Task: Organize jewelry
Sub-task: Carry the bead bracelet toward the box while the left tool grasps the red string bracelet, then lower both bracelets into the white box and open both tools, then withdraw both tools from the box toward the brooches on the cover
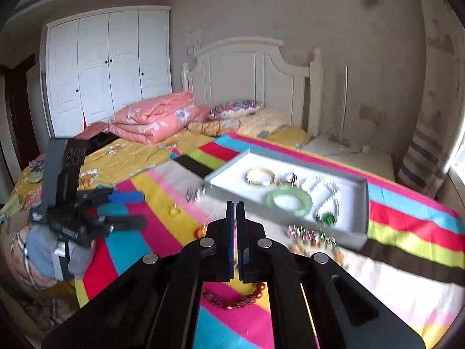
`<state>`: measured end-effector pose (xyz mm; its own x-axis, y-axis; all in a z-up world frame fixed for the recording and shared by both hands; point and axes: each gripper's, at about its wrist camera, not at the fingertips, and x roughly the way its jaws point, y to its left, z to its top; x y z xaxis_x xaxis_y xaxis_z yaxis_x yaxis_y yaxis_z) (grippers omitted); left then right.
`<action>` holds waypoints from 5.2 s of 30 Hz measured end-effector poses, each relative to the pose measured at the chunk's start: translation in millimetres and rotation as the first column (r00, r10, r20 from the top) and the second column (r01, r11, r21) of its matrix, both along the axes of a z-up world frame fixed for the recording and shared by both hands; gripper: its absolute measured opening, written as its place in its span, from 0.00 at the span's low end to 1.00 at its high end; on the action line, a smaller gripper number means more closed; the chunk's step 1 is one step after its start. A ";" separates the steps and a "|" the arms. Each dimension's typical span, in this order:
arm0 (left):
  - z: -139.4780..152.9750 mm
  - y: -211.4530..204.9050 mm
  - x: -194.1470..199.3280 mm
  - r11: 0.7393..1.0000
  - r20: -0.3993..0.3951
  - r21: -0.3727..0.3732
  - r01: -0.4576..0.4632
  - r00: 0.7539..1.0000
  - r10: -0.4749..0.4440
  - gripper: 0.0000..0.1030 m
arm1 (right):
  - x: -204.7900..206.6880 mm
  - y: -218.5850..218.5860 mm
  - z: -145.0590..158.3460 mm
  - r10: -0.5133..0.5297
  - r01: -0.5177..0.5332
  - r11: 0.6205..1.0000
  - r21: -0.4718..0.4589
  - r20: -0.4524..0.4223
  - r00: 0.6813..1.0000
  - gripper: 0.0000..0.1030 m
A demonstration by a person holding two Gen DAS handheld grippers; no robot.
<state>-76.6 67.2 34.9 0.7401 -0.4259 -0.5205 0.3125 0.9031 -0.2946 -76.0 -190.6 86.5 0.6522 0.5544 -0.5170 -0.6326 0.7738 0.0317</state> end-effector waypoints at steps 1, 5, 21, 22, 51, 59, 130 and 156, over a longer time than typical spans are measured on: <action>-1.1 -1.3 2.5 1.000 -0.014 0.007 0.002 1.000 -0.002 0.98 | -0.6 -1.3 -6.4 -0.009 0.008 1.000 -0.025 -0.027 1.000 0.03; -7.0 -4.9 12.8 0.999 -0.076 0.039 -0.006 0.997 0.009 0.98 | 9.2 -5.0 -39.4 -0.059 0.040 0.994 -0.098 -0.199 0.978 0.14; -16.5 -71.2 65.9 0.958 -0.204 0.286 0.039 0.979 0.022 0.77 | 20.8 15.2 -71.0 -0.206 0.137 0.955 -0.264 -0.255 0.945 0.13; -19.0 -74.2 71.5 0.955 -0.220 0.293 0.049 0.975 0.018 0.74 | 19.3 15.6 -71.4 -0.198 0.130 0.956 -0.264 -0.250 0.948 0.13; 21.5 -85.8 35.9 0.938 -0.056 0.342 0.058 0.998 -0.042 0.01 | -18.7 -18.2 -14.5 -0.262 0.262 0.958 -0.115 0.020 0.965 0.12; 39.0 -85.3 36.8 0.933 -0.025 0.354 0.059 0.998 -0.053 0.01 | -12.9 -17.4 2.0 -0.257 0.262 0.959 -0.111 0.061 0.965 0.12; 1.7 -49.9 29.1 0.917 -0.029 0.346 -0.197 0.975 0.221 0.98 | 40.4 -75.5 -15.6 -0.395 0.395 0.919 -0.007 -0.020 0.919 0.84; -26.9 -38.2 40.2 0.971 -0.235 0.217 -0.105 0.959 0.156 0.98 | 131.9 39.0 -54.4 -0.233 0.169 0.951 -0.259 -0.243 0.941 0.40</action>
